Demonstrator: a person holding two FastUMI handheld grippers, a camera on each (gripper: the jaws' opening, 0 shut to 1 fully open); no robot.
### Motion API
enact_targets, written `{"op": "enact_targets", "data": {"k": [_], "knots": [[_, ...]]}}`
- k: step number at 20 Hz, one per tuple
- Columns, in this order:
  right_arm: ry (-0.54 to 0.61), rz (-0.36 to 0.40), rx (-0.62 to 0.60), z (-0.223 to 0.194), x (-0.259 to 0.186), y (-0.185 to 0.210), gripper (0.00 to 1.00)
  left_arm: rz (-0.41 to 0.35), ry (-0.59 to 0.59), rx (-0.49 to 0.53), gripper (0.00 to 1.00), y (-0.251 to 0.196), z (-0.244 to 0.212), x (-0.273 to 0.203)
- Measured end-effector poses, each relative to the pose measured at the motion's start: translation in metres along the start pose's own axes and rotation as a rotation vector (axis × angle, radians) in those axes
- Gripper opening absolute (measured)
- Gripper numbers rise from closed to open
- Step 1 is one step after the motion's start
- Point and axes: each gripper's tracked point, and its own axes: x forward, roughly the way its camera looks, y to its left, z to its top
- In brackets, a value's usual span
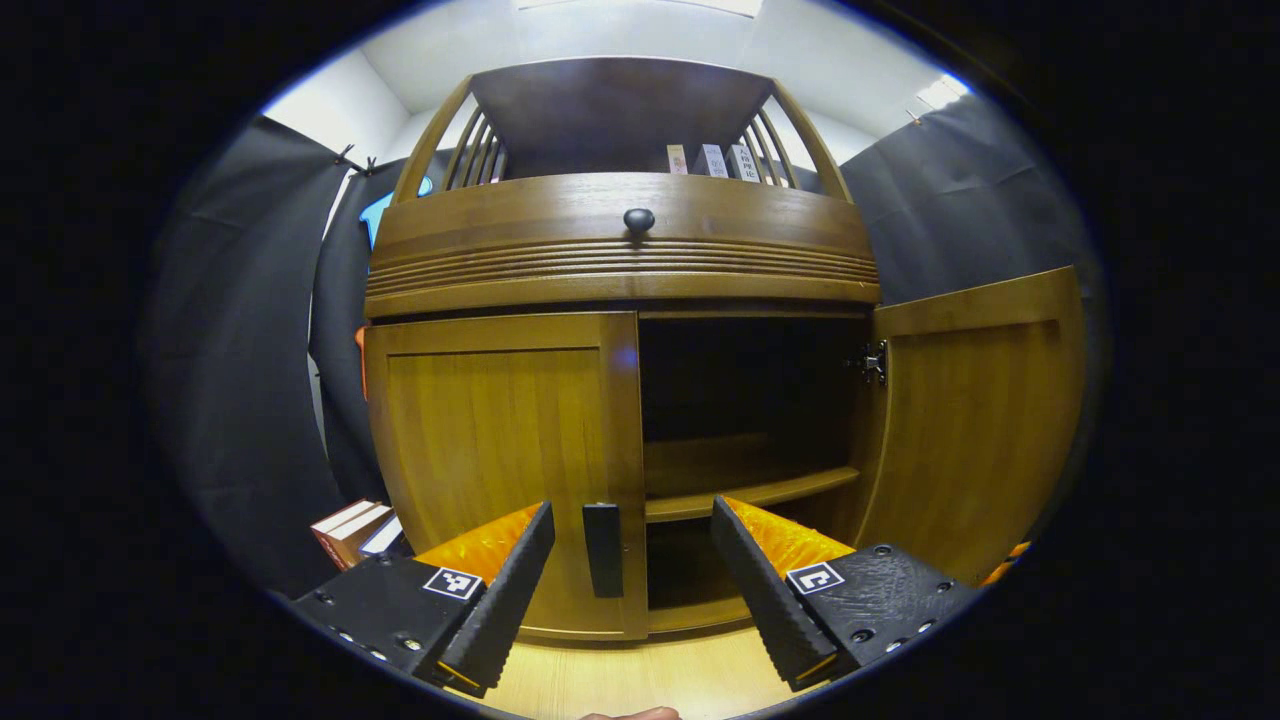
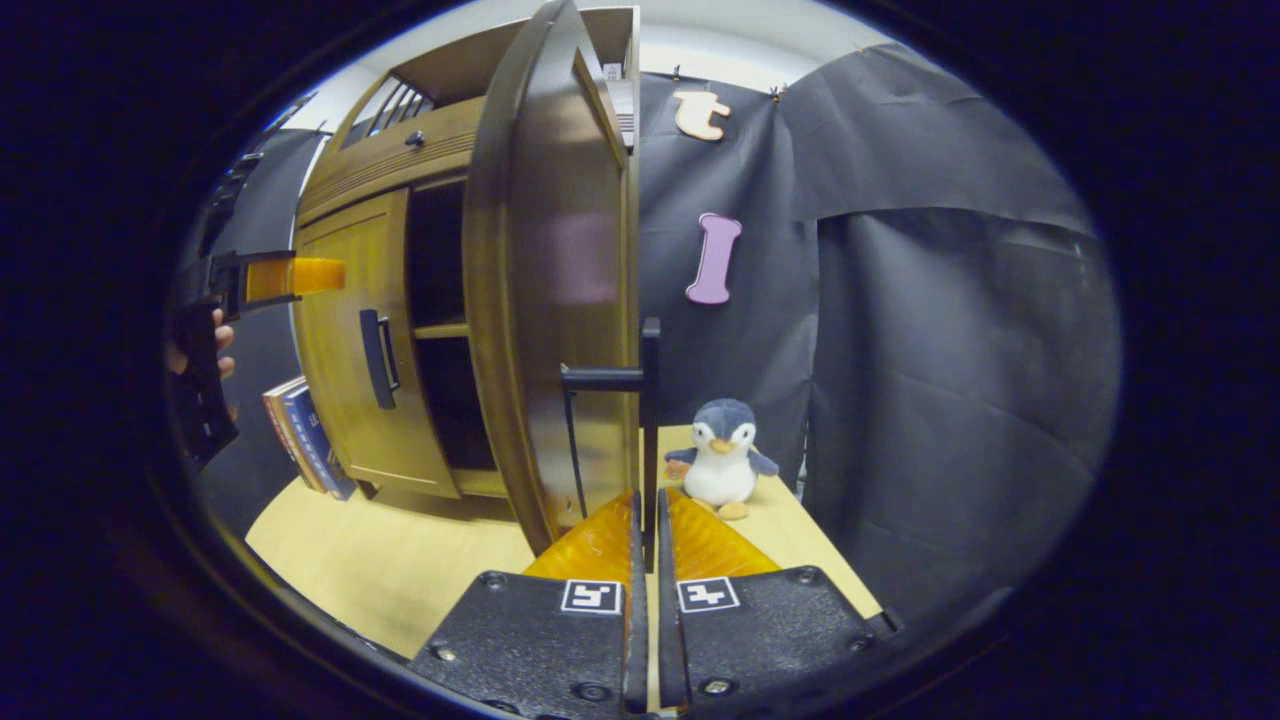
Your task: Open the right door of the double-door shoe cabinet with the right hand, and open the left door with the left hand.
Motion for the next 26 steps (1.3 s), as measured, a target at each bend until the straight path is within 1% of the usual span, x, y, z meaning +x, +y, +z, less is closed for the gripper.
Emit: {"op": "enact_targets", "data": {"k": [4,5,6,7,8,9,10,12,13,14,15,16,17,18,19,20,21,22,23,24,25,26], "knots": [[0.01,-0.05,0.015,-0.002,-0.012,-0.034,0.07,-0.012,0.006,-0.006,0.95,-0.009,-0.004,0.003],[0.01,-0.063,0.025,0.0,-0.012,-0.04,0.02,-0.015,0.007,-0.006,0.95,-0.011,-0.004,0.004],[0.009,-0.075,0.031,0.001,-0.013,-0.045,0.07,-0.018,0.011,-0.006,0.95,-0.013,-0.005,0.005],[0.006,-0.065,0.035,0.001,-0.014,-0.046,0.07,-0.02,0.014,-0.007,0.95,-0.015,-0.007,0.006],[0.002,-0.079,0.035,0.003,-0.016,-0.051,0.07,-0.023,0.017,-0.008,0.95,-0.017,-0.009,0.007],[-0.008,-0.084,0.041,0.006,-0.016,-0.057,0.04,-0.027,0.02,-0.011,0.95,-0.019,-0.01,0.008],[-0.015,-0.085,0.049,0.008,-0.017,-0.06,0.03,-0.032,0.022,-0.012,0.95,-0.021,-0.012,0.009],[-0.018,-0.081,0.062,0.009,-0.02,-0.06,0.04,-0.035,0.024,-0.01,0.95,-0.024,-0.013,0.009],[-0.02,-0.084,0.062,0.01,-0.024,-0.063,0.04,-0.035,0.024,-0.008,1.0,-0.025,-0.013,0.01],[-0.022,-0.081,0.063,0.01,-0.026,-0.062,0.04,-0.034,0.025,-0.007,0.95,-0.024,-0.015,0.012],[-0.022,-0.077,0.064,0.01,-0.028,-0.062,0.04,-0.032,0.027,-0.007,0.95,-0.023,-0.016,0.013],[-0.023,-0.073,0.067,0.01,-0.03,-0.062,0.0,-0.029,0.029,-0.008,0.95,-0.021,-0.018,0.015],[-0.031,-0.072,0.073,0.012,-0.033,-0.063,0.04,-0.024,0.031,-0.011,0.95,-0.019,-0.02,0.017],[-0.043,-0.073,0.081,0.016,-0.036,-0.065,0.04,-0.022,0.038,-0.019,0.95,-0.018,-0.023,0.018],[-0.057,-0.077,0.086,0.02,-0.039,-0.067,0.0,-0.023,0.048,-0.029,0.95,-0.018,-0.027,0.019],[-0.071,-0.08,0.089,0.025,-0.042,-0.067,0.04,-0.02,0.057,-0.032,0.99,-0.015,-0.031,0.021],[-0.089,-0.08,0.094,0.03,-0.046,-0.067,0.04,-0.016,0.063,-0.028,0.95,-0.013,-0.034,0.022],[-0.11,-0.071,0.098,0.037,-0.052,-0.065,0.0,-0.01,0.063,-0.022,0.9,-0.011,-0.035,0.024],[-0.127,-0.054,0.098,0.041,-0.057,-0.063,0.04,-0.007,0.063,-0.02,0.95,-0.009,-0.037,0.025],[-0.142,-0.045,0.094,0.045,-0.061,-0.06,0.04,-0.006,0.065,-0.022,0.95,-0.009,-0.04,0.028],[-0.157,-0.048,0.09,0.047,-0.064,-0.059,0.0,-0.009,0.07,-0.025,0.95,-0.008,-0.043,0.031],[-0.171,-0.044,0.09,0.052,-0.067,-0.056,0.04,-0.012,0.074,-0.024,0.95,-0.007,-0.046,0.034]]}}
